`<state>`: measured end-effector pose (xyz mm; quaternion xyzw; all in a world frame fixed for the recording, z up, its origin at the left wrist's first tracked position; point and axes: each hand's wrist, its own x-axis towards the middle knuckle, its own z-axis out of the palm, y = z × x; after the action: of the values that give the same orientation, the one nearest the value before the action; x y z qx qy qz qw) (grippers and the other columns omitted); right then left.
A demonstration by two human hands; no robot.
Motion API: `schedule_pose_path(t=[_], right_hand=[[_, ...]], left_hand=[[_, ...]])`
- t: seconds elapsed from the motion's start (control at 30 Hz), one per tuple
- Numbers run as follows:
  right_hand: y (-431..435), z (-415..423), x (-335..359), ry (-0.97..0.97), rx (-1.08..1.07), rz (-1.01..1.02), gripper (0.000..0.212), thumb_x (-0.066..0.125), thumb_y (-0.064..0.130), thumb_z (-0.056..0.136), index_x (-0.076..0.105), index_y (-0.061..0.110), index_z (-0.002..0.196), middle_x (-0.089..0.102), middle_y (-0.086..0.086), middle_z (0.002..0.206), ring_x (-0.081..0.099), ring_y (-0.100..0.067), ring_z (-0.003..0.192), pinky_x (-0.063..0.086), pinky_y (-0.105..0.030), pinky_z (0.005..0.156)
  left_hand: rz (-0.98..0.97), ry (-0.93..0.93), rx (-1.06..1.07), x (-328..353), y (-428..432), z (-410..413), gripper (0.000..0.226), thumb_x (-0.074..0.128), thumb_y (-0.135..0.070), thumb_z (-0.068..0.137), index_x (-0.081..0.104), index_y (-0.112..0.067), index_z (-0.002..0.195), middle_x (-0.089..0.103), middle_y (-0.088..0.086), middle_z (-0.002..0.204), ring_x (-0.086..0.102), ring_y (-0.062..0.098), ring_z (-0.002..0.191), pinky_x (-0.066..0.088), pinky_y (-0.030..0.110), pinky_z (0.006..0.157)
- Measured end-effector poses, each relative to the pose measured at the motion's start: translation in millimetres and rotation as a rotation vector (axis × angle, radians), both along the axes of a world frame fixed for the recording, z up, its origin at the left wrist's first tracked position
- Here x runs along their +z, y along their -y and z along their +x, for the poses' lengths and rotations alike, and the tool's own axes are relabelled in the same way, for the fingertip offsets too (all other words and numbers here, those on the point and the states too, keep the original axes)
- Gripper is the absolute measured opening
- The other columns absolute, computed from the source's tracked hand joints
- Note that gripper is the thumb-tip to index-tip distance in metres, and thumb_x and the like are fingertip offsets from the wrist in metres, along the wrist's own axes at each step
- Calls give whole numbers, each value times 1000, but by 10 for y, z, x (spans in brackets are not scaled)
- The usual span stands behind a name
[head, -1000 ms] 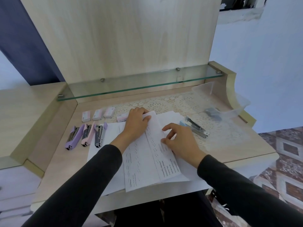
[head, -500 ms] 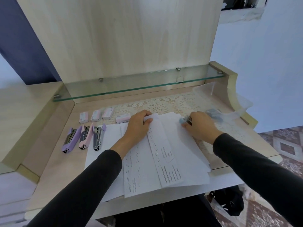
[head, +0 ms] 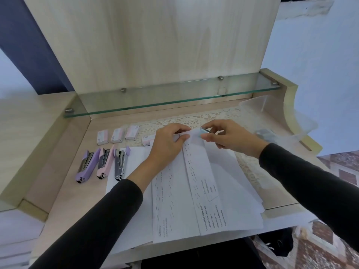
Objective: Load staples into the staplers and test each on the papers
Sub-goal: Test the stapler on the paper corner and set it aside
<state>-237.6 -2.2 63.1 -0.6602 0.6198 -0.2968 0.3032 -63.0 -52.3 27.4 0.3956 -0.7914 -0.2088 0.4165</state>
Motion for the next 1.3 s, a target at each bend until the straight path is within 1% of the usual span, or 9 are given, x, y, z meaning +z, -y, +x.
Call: schedule_pose_path(t=[0.23, 0.37, 0.47, 0.6, 0.7, 0.83, 1.0, 1.2, 1.3], right_hand=[[57, 73, -15, -39, 26, -15, 25, 62, 31, 83, 58, 15, 101, 54, 7, 75, 52, -10, 56, 39, -13, 49], [88, 73, -9, -68, 24, -51, 26, 64, 27, 81, 61, 10, 102, 52, 4, 65, 51, -13, 56, 47, -24, 59], [99, 68, -13, -89, 32, -71, 25, 65, 26, 81, 62, 10, 100, 54, 1, 62, 51, -16, 56, 48, -27, 60], [99, 62, -22, -113, 59, -91, 20, 65, 27, 80, 64, 11, 92, 60, -14, 72, 51, -22, 62, 47, -37, 65], [99, 75, -27, -125, 66, -92, 18, 65, 27, 80, 64, 11, 88, 61, -17, 76, 49, -22, 64, 42, -32, 62], [102, 82, -26, -169, 64, -95, 24, 66, 28, 80, 65, 6, 89, 59, -12, 74, 47, -18, 64, 35, -23, 57], [108, 106, -36, -208, 70, -99, 25, 64, 29, 81, 62, 4, 79, 51, -10, 68, 41, -17, 61, 30, -24, 55], [99, 93, -50, -207, 76, -104, 31, 64, 29, 80, 63, -1, 83, 58, -22, 76, 43, -21, 64, 31, -26, 56], [91, 91, -40, -205, 73, -103, 29, 64, 29, 81, 64, 1, 85, 58, -17, 75, 44, -19, 65, 33, -25, 57]], left_hand=[[-80, -11, -4, -23, 23, -13, 13, 67, -2, 79, 69, -3, 92, 69, 8, 91, 56, 10, 81, 38, 1, 75], [-93, -14, -14, -27, 41, -23, 14, 68, -1, 77, 70, -3, 91, 70, 9, 89, 57, 10, 79, 38, 1, 74], [-103, -8, -15, -46, 49, -24, 14, 68, -1, 77, 71, -3, 91, 70, 9, 89, 57, 9, 78, 39, 1, 74], [-108, -11, -10, -54, 55, -25, 15, 68, -1, 77, 71, -4, 92, 70, 9, 88, 57, 9, 78, 39, 2, 74], [-114, -10, -12, -53, 55, -21, 14, 68, -1, 77, 71, -4, 91, 71, 9, 87, 57, 9, 77, 38, 2, 73], [-122, -22, -15, -43, 53, -26, 13, 68, 0, 76, 71, -3, 88, 70, 9, 84, 57, 9, 76, 38, 2, 73], [-139, -14, -30, -32, 42, -48, 13, 67, -1, 75, 71, -3, 88, 70, 8, 82, 57, 9, 74, 40, 4, 72], [-133, 8, -32, -46, 45, -28, 14, 68, 0, 76, 71, -4, 89, 70, 8, 83, 56, 8, 75, 39, 4, 72], [-124, 10, -25, -52, 36, -19, 15, 68, -2, 77, 71, -5, 91, 70, 8, 85, 56, 8, 76, 38, 3, 73]])
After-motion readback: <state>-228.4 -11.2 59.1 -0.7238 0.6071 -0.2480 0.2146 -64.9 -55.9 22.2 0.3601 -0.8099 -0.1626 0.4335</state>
